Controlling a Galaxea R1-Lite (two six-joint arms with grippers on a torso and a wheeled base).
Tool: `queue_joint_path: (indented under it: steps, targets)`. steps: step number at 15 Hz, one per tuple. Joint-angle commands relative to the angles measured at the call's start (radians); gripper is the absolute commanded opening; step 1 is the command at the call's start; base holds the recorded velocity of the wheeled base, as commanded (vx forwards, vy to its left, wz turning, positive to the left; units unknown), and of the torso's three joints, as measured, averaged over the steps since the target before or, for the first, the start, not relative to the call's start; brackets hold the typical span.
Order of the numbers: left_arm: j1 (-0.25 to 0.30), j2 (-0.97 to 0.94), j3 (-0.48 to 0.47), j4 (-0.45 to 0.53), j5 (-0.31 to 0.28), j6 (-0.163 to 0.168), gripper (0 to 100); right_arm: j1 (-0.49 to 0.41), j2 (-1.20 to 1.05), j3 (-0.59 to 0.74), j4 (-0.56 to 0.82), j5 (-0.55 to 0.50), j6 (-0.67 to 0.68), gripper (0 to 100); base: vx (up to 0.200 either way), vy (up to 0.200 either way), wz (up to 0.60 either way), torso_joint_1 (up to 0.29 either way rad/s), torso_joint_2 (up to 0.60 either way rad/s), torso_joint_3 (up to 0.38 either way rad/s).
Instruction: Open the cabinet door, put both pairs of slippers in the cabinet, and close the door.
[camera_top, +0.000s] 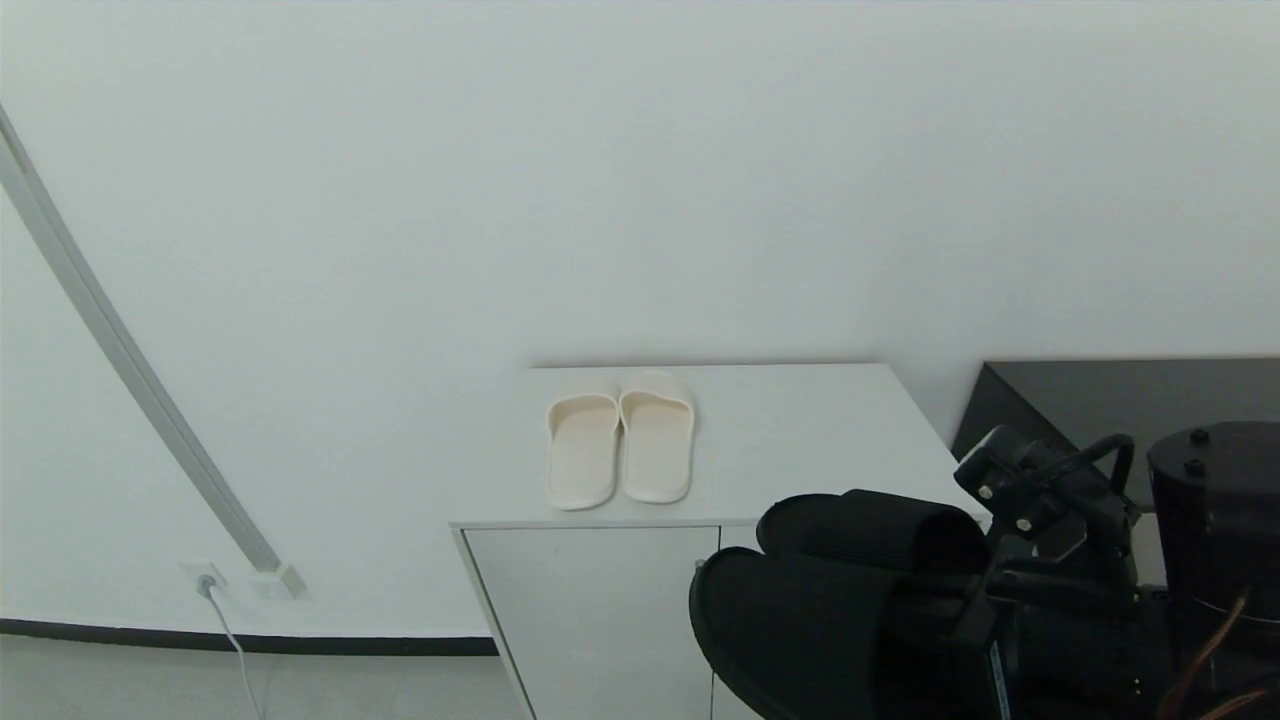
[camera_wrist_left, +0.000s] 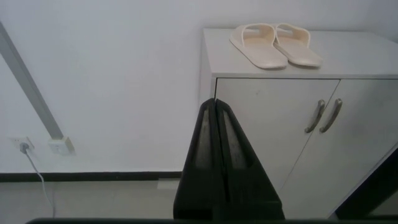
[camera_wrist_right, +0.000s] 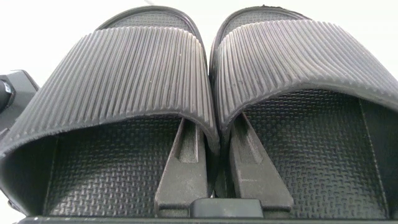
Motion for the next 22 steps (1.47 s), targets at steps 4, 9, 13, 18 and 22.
queue_joint_path:
  steps: [4,9,13,18,22]
  targets:
    - [0.001,0.000,0.001,0.000,0.001,0.002,0,0.004,0.005,0.003,0.002,0.000,0.000,0,0.000,0.000,0.00,0.000,0.00,0.000]
    - [0.001,0.002,0.000,0.000,-0.013,0.002,0,0.007,0.005,0.012,0.001,0.000,0.000,0,0.000,0.000,0.00,-0.144,0.34,0.178]
    - [0.001,0.002,0.000,0.000,-0.011,0.002,100,0.010,0.004,0.024,0.001,0.000,0.000,0,0.000,0.000,0.00,-0.166,0.38,0.212]
    - [0.001,0.000,0.000,0.000,-0.011,0.002,100,0.018,0.001,0.030,-0.001,0.000,-0.002,0,0.000,0.000,0.00,-0.213,0.51,0.289]
    - [0.001,0.002,0.000,0.000,-0.011,0.002,100,0.022,-0.005,0.032,0.001,0.000,-0.002,0,0.000,0.000,0.00,-0.220,0.55,0.331]
